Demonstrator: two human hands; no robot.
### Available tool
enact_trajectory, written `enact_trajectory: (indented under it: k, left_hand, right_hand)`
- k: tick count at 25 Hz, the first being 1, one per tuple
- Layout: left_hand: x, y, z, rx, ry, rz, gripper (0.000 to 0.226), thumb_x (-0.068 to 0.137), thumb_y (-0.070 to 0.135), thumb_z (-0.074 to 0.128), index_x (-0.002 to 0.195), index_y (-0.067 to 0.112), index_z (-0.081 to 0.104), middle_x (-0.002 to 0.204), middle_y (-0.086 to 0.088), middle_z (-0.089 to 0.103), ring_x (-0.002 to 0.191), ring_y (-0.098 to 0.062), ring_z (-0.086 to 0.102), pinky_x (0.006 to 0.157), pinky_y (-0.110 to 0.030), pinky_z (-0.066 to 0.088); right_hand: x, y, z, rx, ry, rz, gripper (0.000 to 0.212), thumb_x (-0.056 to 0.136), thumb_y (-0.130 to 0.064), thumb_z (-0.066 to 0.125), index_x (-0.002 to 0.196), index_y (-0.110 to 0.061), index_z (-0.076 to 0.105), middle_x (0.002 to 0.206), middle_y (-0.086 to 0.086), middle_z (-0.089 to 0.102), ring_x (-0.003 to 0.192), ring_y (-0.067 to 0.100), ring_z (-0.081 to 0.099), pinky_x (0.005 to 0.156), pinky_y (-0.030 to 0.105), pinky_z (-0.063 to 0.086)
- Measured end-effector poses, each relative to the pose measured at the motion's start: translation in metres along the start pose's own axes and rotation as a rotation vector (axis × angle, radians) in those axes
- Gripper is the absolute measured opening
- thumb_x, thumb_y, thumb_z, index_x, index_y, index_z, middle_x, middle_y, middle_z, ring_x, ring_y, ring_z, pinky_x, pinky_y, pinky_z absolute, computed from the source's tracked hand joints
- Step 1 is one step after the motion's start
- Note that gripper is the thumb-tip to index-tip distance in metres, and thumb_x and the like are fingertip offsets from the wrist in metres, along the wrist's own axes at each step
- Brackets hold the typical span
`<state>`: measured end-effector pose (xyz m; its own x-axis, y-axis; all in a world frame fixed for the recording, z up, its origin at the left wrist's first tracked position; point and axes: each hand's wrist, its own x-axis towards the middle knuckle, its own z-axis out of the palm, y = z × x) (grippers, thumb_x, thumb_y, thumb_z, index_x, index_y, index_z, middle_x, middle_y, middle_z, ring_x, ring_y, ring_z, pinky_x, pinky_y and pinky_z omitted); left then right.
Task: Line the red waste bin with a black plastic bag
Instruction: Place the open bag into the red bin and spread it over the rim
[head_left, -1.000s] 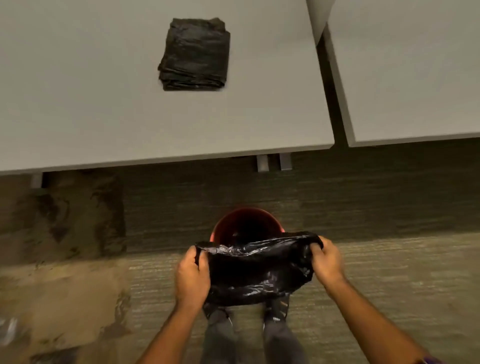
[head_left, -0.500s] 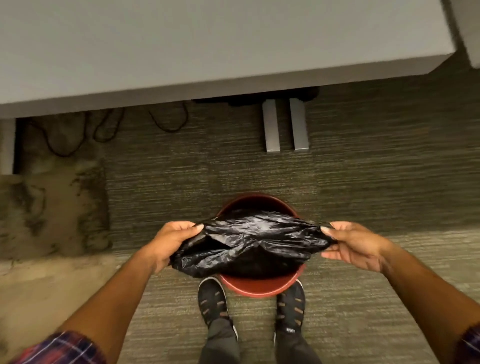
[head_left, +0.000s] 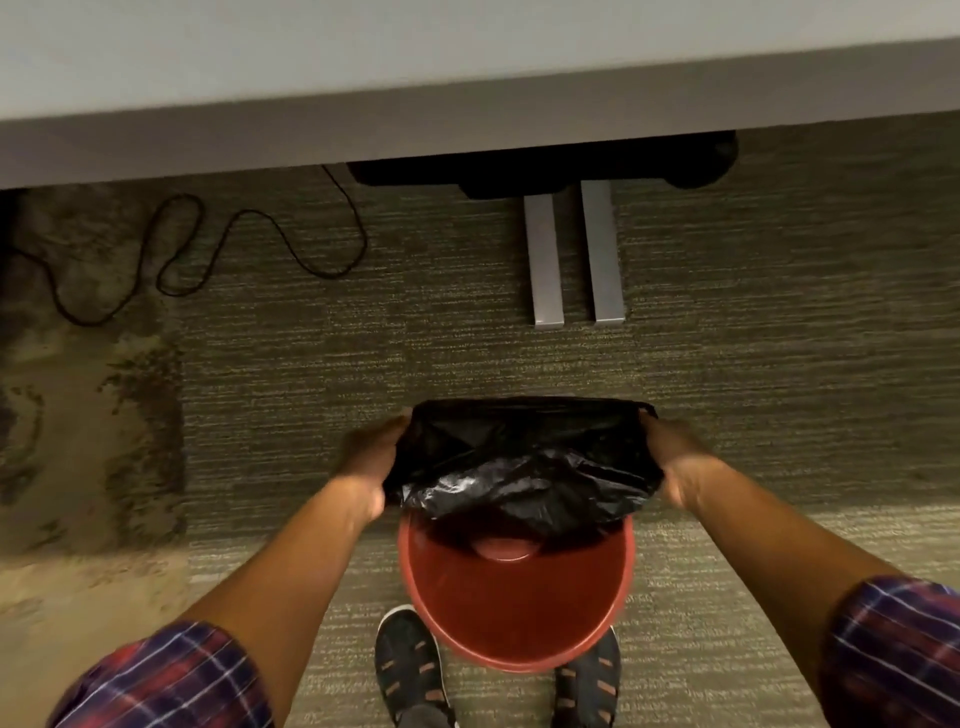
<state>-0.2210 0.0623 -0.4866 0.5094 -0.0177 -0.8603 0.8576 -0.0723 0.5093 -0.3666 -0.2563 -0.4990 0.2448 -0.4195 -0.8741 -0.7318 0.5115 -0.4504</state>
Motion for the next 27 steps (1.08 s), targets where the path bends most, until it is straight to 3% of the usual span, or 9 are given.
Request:
enact_trajectory:
  k: [2, 7, 10, 12, 17, 19, 22, 24, 27]
  left_hand:
    - [0.014, -0.007, 0.000, 0.137, 0.052, 0.005, 0.014, 0.093, 0.016, 0.080, 0.098, 0.003, 0.083, 0.105, -0.029, 0.081, 0.088, -0.035, 0.081, 0.065, -0.038, 0.065]
    - [0.024, -0.037, -0.021, 0.595, 0.175, 0.038, 0.025, 0.096, 0.018, 0.076, 0.102, -0.006, 0.079, 0.107, -0.028, 0.079, 0.099, -0.040, 0.076, 0.083, -0.053, 0.060]
    - [0.013, -0.054, -0.043, 0.601, 0.104, 0.118, 0.025, 0.099, 0.030, 0.076, 0.088, 0.009, 0.081, 0.096, -0.016, 0.080, 0.095, -0.030, 0.076, 0.093, -0.050, 0.059]
    - [0.002, -0.064, -0.057, 0.443, 0.066, 0.043, 0.027, 0.095, 0.044, 0.079, 0.097, 0.017, 0.083, 0.096, -0.005, 0.085, 0.092, -0.023, 0.080, 0.091, -0.038, 0.061]
    - [-0.016, -0.096, -0.085, 0.279, -0.086, -0.016, 0.046, 0.083, 0.018, 0.089, 0.127, 0.016, 0.075, 0.117, -0.014, 0.083, 0.105, -0.032, 0.081, 0.092, -0.050, 0.065]
    - [-0.026, -0.104, -0.091, 0.259, -0.094, -0.042, 0.051, 0.079, 0.012, 0.090, 0.127, 0.019, 0.073, 0.115, -0.011, 0.084, 0.097, -0.027, 0.083, 0.076, -0.043, 0.066]
    - [-0.041, -0.120, -0.096, 0.266, -0.034, -0.086, 0.045, 0.086, 0.003, 0.086, 0.125, 0.020, 0.073, 0.114, -0.007, 0.085, 0.098, -0.027, 0.081, 0.076, -0.041, 0.062]
    - [-0.051, -0.134, -0.094, 0.274, 0.017, -0.135, 0.040, 0.088, -0.002, 0.082, 0.121, 0.018, 0.073, 0.111, -0.009, 0.085, 0.095, -0.030, 0.080, 0.075, -0.041, 0.062]
    - [-0.066, -0.157, -0.080, 0.291, 0.139, -0.215, 0.031, 0.091, -0.006, 0.076, 0.113, 0.016, 0.071, 0.098, -0.011, 0.082, 0.071, -0.021, 0.073, 0.057, -0.032, 0.057]
  right_hand:
    - [0.010, 0.004, -0.001, -0.122, 0.019, 0.012, 0.031, 0.102, -0.023, 0.066, 0.111, 0.005, 0.075, 0.098, 0.022, 0.080, 0.087, 0.038, 0.080, 0.083, 0.049, 0.067]
    - [0.005, 0.049, -0.016, -0.331, 0.008, 0.131, 0.021, 0.098, -0.017, 0.073, 0.084, -0.002, 0.069, 0.079, 0.016, 0.070, 0.060, 0.027, 0.066, 0.046, 0.027, 0.050]
    - [-0.013, 0.072, -0.034, -0.136, -0.096, 0.089, 0.024, 0.094, -0.024, 0.080, 0.104, -0.003, 0.073, 0.097, 0.018, 0.082, 0.084, 0.035, 0.079, 0.071, 0.042, 0.065]
    - [-0.021, 0.086, -0.047, -0.004, -0.162, 0.088, 0.030, 0.097, -0.022, 0.075, 0.119, -0.003, 0.069, 0.112, 0.023, 0.080, 0.100, 0.037, 0.078, 0.086, 0.050, 0.065]
    - [-0.046, 0.116, -0.057, 0.042, -0.275, 0.138, 0.040, 0.093, 0.011, 0.067, 0.129, -0.004, 0.062, 0.120, 0.024, 0.077, 0.105, 0.039, 0.076, 0.090, 0.051, 0.064]
    - [-0.056, 0.122, -0.055, -0.029, -0.252, 0.125, 0.040, 0.090, 0.014, 0.066, 0.126, -0.004, 0.063, 0.113, 0.018, 0.081, 0.094, 0.031, 0.077, 0.080, 0.045, 0.064]
    - [-0.069, 0.125, -0.056, -0.032, -0.217, 0.119, 0.031, 0.092, 0.013, 0.066, 0.120, -0.001, 0.063, 0.107, 0.019, 0.081, 0.083, 0.026, 0.079, 0.064, 0.032, 0.064]
    - [-0.075, 0.128, -0.057, -0.087, -0.172, 0.105, 0.026, 0.093, 0.012, 0.065, 0.115, -0.002, 0.064, 0.099, 0.017, 0.081, 0.077, 0.025, 0.078, 0.060, 0.031, 0.062]
    - [-0.078, 0.141, -0.052, -0.218, -0.088, 0.132, 0.021, 0.094, 0.011, 0.065, 0.109, -0.003, 0.061, 0.095, 0.021, 0.077, 0.076, 0.029, 0.072, 0.063, 0.037, 0.060]
